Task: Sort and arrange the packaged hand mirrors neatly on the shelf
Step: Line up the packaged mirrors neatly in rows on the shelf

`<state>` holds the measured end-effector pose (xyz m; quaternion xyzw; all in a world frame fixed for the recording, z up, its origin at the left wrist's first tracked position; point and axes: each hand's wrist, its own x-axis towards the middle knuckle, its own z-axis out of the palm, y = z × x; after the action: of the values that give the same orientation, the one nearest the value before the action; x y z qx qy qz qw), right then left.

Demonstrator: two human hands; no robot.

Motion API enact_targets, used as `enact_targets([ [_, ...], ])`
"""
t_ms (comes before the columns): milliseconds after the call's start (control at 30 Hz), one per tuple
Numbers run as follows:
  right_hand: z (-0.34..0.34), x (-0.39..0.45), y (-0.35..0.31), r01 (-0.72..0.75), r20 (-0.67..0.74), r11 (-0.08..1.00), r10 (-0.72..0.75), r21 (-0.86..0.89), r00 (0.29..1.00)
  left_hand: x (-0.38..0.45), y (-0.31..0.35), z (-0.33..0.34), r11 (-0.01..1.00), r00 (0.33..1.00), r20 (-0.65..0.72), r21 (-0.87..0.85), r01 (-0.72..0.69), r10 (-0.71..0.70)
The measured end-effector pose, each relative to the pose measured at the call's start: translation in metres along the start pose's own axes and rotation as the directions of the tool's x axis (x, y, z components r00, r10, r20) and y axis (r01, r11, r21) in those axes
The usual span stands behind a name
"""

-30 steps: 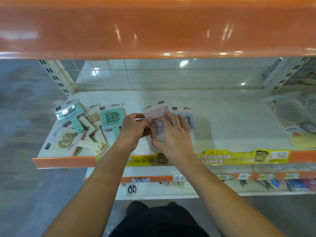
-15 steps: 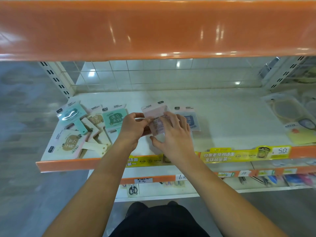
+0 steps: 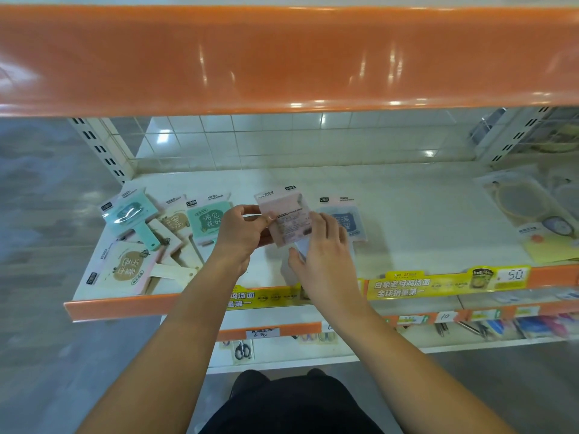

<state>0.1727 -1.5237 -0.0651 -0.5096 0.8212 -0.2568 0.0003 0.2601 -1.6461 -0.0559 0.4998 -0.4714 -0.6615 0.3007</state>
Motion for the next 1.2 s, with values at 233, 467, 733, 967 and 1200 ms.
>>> enact_targets([
  [233,-0.005,-0.007,-0.005,-0.164,0.097,0.981,0.155,0.103,0.983,-0.001,0.001,0.0,1.0,1.0,-0.012,0.016,-0.006,0.006],
  [467,0.0,-0.007,-0.005,-0.102,0.094,0.994,0.098,0.041,0.991,-0.004,0.003,0.001,1.0,0.999,-0.029,-0.006,-0.017,0.017],
  [733,0.002,0.001,0.0,0.009,0.012,0.992,-0.007,-0.127,1.0,-0.006,0.004,0.002,1.0,1.0,-0.023,-0.008,-0.021,0.021],
  [967,0.007,0.012,0.001,0.144,-0.012,0.979,-0.147,-0.145,0.989,-0.011,0.003,0.003,1.0,1.0,0.008,-0.002,-0.012,0.012],
  [1200,0.009,0.012,-0.001,0.13,-0.027,0.988,-0.133,-0.078,0.991,-0.014,0.005,0.004,0.998,0.998,0.044,0.023,-0.054,0.053],
])
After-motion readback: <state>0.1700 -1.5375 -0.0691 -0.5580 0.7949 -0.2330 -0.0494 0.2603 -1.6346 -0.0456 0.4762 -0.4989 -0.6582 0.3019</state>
